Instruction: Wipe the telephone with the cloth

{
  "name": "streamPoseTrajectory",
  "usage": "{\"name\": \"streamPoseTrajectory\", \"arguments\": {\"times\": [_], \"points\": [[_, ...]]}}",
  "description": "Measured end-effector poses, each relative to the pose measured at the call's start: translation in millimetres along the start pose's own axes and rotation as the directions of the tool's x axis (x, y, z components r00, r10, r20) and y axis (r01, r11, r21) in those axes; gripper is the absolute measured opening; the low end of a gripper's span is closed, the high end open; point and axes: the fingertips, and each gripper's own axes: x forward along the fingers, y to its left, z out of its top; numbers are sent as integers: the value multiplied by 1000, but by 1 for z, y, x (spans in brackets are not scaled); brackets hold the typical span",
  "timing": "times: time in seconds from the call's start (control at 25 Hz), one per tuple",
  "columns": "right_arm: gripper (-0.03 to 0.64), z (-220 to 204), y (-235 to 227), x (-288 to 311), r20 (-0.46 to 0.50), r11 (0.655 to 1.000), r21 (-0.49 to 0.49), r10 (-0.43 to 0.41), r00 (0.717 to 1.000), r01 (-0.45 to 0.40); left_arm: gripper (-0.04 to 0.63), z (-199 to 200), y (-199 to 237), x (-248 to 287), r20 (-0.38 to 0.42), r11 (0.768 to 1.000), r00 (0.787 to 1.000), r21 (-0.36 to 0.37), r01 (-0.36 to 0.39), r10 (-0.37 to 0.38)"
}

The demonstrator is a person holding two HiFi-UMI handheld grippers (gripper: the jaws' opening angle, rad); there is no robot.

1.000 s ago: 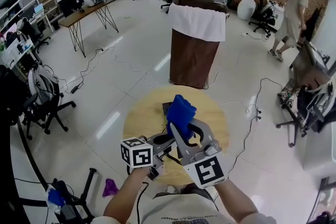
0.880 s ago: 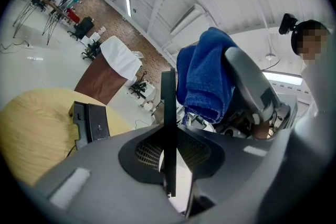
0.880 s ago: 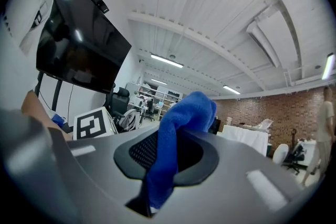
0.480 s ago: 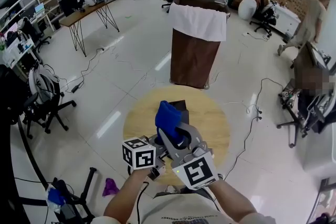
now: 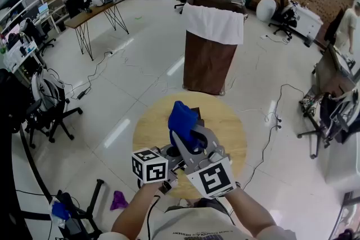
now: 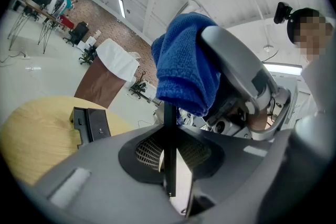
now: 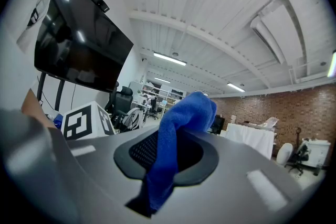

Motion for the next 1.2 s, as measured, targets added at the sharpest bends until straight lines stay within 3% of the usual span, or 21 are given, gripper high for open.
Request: {"name": "streamPoseTrajectory", "arguments": {"times": [1.2], "points": [[61,38,-35,7,93,997,-25,-74,993,77,61,-11,-5,-6,-11,1000,1000,0,19,-19]]}}
